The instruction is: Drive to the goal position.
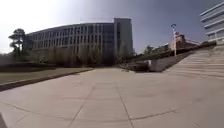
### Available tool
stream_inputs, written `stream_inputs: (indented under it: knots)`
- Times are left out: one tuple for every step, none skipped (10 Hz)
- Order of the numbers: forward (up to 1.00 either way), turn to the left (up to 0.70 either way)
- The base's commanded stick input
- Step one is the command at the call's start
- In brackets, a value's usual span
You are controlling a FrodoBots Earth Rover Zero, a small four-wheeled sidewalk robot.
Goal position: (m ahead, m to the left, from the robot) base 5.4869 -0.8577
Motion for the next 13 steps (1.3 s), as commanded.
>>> stream_inputs:
  knots:
    - [0.70,0.00]
    - [0.70,0.00]
    - [0.70,0.00]
    - [0.70,0.00]
    - [0.70,0.00]
    - [0.70,0.00]
    - [0.70,0.00]
    - [0.70,0.00]
    - [0.70,0.00]
    - [0.70,0.00]
    - [0.70,0.00]
    - [0.70,0.00]
    - [0.70,0.00]
